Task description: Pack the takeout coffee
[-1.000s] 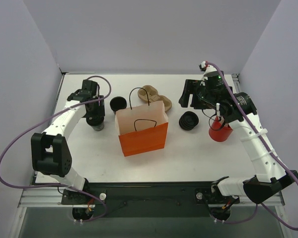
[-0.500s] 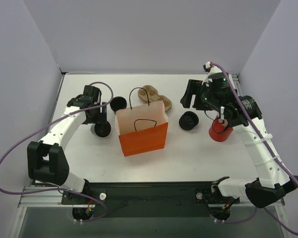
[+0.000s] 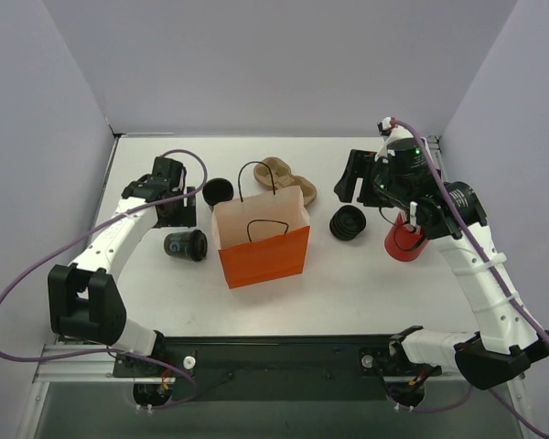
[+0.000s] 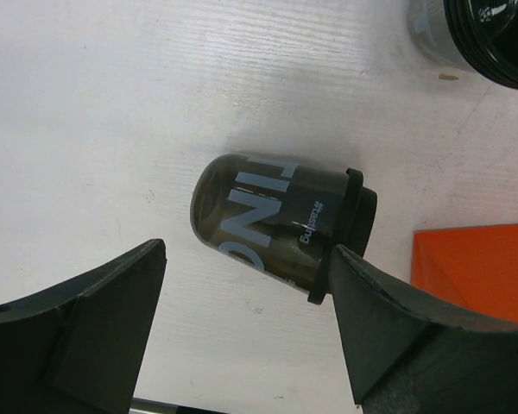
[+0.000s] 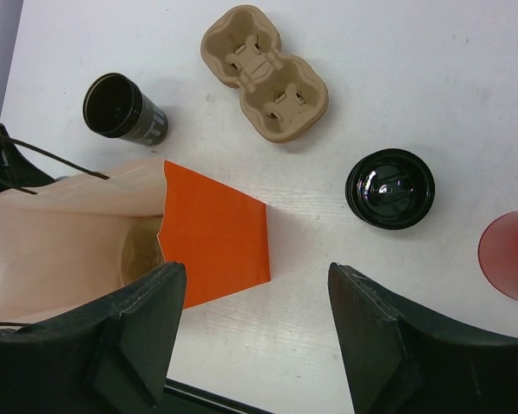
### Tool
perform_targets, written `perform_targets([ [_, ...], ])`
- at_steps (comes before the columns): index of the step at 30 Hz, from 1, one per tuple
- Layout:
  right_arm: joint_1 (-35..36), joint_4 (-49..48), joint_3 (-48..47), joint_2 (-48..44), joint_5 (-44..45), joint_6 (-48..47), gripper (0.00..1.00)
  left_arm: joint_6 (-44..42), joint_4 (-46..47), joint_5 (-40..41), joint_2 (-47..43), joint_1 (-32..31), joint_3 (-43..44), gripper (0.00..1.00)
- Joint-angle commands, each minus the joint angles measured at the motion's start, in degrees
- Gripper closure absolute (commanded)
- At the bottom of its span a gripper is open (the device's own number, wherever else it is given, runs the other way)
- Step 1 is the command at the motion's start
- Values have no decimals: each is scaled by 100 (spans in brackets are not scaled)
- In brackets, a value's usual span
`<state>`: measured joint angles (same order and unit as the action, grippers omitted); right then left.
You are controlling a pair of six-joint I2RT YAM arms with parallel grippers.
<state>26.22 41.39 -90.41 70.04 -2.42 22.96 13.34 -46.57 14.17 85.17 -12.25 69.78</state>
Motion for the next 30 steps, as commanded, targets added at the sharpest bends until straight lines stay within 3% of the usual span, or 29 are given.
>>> perform_targets([
  [1,-3,-43,59,-87,-57,103,33,649,131,68,-150,275,18,14],
  [7,410,-165,243,-306,-294,-2,34,934,393,-432,333,812,19,15],
  [10,997,-534,611,-605,-339,-221,33,1038,324,-547,658,882,88,15],
  [16,2966,-1834,1350,-1115,468,-1265,33,969,569,-565,826,882,-87,15],
  [21,4081,-2293,703,-170,347,-2014,34,793,710,-635,870,856,-210,15],
  [25,4505,-2389,227,667,-126,-2428,34,740,675,-767,818,786,-350,15],
  [30,4804,-2758,419,1449,-365,-2726,36,862,676,-1022,580,759,-632,16],
])
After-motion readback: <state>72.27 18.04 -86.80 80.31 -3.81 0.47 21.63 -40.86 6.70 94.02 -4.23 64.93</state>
